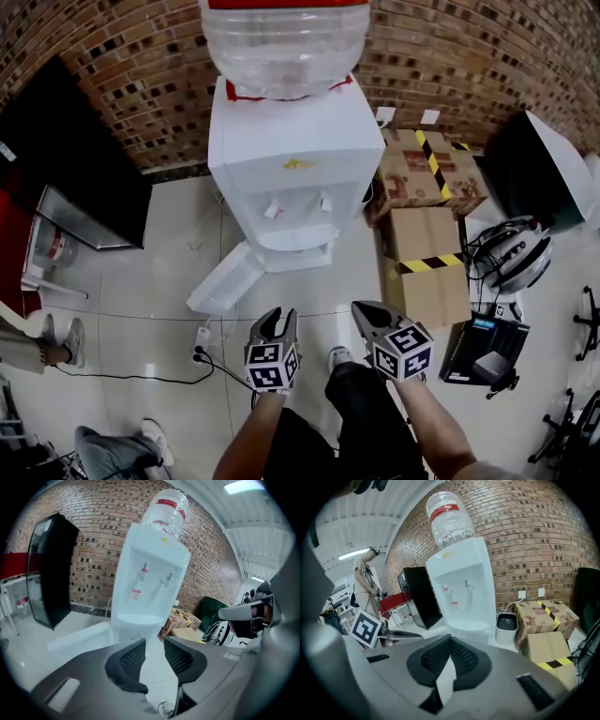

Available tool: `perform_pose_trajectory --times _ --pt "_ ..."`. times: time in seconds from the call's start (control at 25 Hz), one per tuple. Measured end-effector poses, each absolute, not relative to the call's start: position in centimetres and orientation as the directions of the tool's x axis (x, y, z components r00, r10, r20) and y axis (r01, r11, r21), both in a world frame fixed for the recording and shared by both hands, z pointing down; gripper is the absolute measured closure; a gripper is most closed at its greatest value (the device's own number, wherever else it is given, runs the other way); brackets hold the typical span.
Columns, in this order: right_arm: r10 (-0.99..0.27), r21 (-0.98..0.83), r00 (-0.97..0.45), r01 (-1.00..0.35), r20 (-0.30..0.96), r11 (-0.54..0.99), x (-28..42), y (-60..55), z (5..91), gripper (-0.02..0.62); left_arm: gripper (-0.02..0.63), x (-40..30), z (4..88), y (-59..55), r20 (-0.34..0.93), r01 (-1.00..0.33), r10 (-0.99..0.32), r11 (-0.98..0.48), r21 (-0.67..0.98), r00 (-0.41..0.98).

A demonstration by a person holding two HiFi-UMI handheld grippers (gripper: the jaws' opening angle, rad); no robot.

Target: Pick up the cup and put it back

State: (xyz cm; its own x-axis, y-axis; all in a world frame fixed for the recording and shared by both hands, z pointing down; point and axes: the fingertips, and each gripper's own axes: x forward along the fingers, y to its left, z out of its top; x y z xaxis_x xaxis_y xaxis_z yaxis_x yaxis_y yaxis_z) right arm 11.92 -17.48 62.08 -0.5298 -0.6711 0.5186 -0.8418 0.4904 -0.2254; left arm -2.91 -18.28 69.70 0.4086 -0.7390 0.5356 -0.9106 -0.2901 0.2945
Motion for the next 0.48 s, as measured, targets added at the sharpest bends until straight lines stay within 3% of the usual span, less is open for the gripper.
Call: perform_pose_trajectory --times 0.32,0.48 --pt "-0.712 -0.200 -0.559 -0.825 0.424 0.529 12.3 -23.1 73.1 0.584 0.234 -1.5 85.8 -27.9 0.509 -0.940 -0.791 -0.277 0.199 0.341" --pt "-0.717 -0.220 -0.580 -0.813 0.385 0.539 12.3 -25.1 77.1 0.584 0.184 -0.5 92.0 -32.1 0.505 -0.952 -0.807 -0.254 0.170 0.306"
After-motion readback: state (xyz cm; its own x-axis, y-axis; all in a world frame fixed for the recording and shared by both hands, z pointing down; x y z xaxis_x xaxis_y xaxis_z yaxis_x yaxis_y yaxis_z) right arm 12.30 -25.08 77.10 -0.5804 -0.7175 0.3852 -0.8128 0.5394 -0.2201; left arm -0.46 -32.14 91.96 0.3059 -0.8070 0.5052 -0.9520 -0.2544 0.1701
